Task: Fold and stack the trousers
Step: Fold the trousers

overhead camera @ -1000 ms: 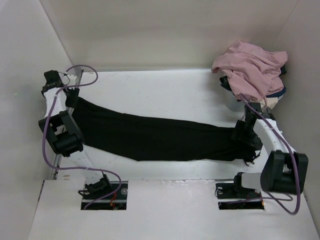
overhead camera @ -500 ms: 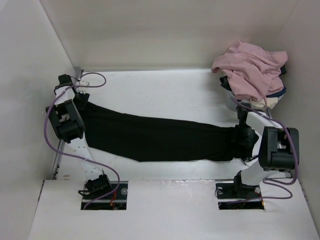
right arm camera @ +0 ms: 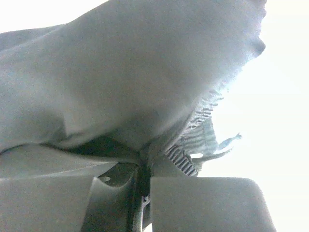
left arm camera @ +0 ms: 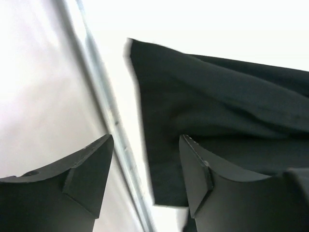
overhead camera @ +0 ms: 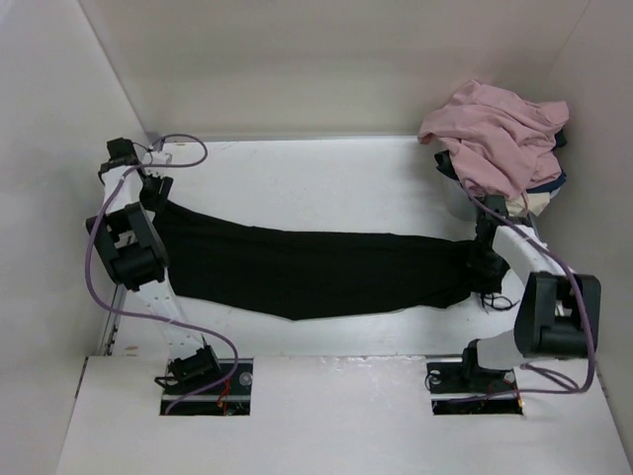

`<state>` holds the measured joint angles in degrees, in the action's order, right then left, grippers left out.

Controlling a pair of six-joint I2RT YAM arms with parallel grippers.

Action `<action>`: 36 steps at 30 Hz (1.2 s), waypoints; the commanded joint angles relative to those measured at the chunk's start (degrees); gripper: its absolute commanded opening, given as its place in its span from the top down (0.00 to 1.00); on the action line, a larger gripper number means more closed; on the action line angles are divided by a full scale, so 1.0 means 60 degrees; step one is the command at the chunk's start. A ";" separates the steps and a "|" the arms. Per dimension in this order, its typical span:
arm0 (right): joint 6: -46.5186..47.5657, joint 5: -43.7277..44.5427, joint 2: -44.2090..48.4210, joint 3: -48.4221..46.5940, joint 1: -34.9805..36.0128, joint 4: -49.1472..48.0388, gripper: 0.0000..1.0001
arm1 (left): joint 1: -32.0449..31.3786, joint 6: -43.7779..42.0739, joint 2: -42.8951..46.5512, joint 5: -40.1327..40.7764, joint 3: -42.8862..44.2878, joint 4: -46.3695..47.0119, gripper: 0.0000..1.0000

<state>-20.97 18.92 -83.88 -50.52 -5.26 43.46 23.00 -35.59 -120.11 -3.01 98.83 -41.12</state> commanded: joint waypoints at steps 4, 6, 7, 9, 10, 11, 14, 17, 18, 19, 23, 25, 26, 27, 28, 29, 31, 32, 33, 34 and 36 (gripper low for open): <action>0.0374 0.1768 0.2418 -0.0660 -0.0624 -0.0140 1.00 | 0.0304 0.0102 0.1342 -0.0187 0.0126 -0.0850 0.41; 0.0754 0.1958 0.2932 -0.0880 -0.0946 0.0035 1.00 | 0.0305 0.0219 0.1342 -0.0333 0.0082 -0.1070 0.41; 0.0988 0.2032 0.3181 -0.1041 -0.1122 0.0124 1.00 | 0.0290 0.0277 0.1313 -0.0450 0.0053 -0.1201 0.41; 0.1632 0.2077 0.3607 -0.1582 -0.1386 0.0372 1.00 | 0.0144 0.0365 0.1225 -0.0714 -0.0108 -0.1524 0.42; 0.1881 0.2077 0.3681 -0.1889 -0.1387 0.0518 1.00 | -0.0002 0.0424 0.1211 -0.0831 -0.0196 -0.1626 0.42; 0.2203 0.2106 0.3710 -0.2313 -0.1329 0.0766 1.00 | -0.0163 0.0483 0.1211 -0.0963 -0.0298 -0.1714 0.42; 0.2718 0.2543 0.3346 -0.3747 -0.0133 0.1892 1.00 | -0.0646 0.0687 0.1240 -0.1446 -0.0591 -0.1876 0.42; 0.2443 0.3290 0.2600 -0.4964 0.1843 0.3342 1.00 | -0.0969 0.0893 0.1152 -0.1711 -0.0753 -0.2008 0.44; 0.2180 0.3452 0.2322 -0.5345 0.2444 0.3768 1.00 | -0.1043 0.0951 0.1123 -0.1769 -0.0797 -0.2066 0.45; 0.1858 0.3555 0.2029 -0.5784 0.2973 0.4163 1.00 | -0.1116 0.0995 0.1123 -0.1842 -0.0884 -0.2096 0.45; 0.0875 0.3570 0.0828 -0.7353 0.4585 0.5104 1.00 | -0.1438 0.1010 0.1298 -0.2252 -0.1324 -0.2111 0.46; 0.0567 0.3542 0.0038 -0.8026 0.5507 0.5265 1.00 | -0.1628 0.1010 0.1313 -0.2399 -0.1499 -0.2111 0.47; 0.0421 0.3527 -0.0386 -0.8320 0.5962 0.5310 1.00 | -0.1731 0.1010 0.1313 -0.2443 -0.1573 -0.2111 0.48; 0.0303 0.3498 -0.0797 -0.8584 0.6387 0.5324 1.00 | -0.1819 0.1025 0.1313 -0.2472 -0.1646 -0.2111 0.48; 0.0229 0.3454 -0.1221 -0.8833 0.6782 0.5325 1.00 | -0.1907 0.1054 0.1299 -0.2502 -0.1748 -0.2053 0.49; 0.0171 0.3410 -0.1603 -0.9067 0.7091 0.5310 1.00 | -0.1995 0.1069 0.1269 -0.2502 -0.1822 -0.2023 0.50; 0.0170 0.3220 -0.2263 -0.9565 0.7634 0.5266 1.00 | -0.2127 0.1084 0.1167 -0.2502 -0.1939 -0.2008 0.53; 0.0170 0.3176 -0.2556 -0.9872 0.7839 0.5310 1.00 | -0.2185 0.1084 0.1109 -0.2502 -0.1998 -0.1979 0.55; 0.0141 0.3103 -0.2791 -1.0166 0.8015 0.5324 1.00 | -0.2215 0.1084 0.1065 -0.2502 -0.2042 -0.1936 0.57; 0.0112 0.3030 -0.2953 -1.0444 0.8191 0.5339 1.00 | -0.2244 0.1098 0.0992 -0.2502 -0.2071 -0.1892 0.59; 0.0039 0.2854 -0.3289 -1.0928 0.8543 0.5427 1.00 | -0.2259 0.1200 0.0816 -0.2502 -0.2101 -0.1862 0.67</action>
<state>-18.85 36.36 -104.01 -110.24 44.18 73.89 9.43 -29.06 -114.17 -16.10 86.96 -53.15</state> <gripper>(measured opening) 0.047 0.350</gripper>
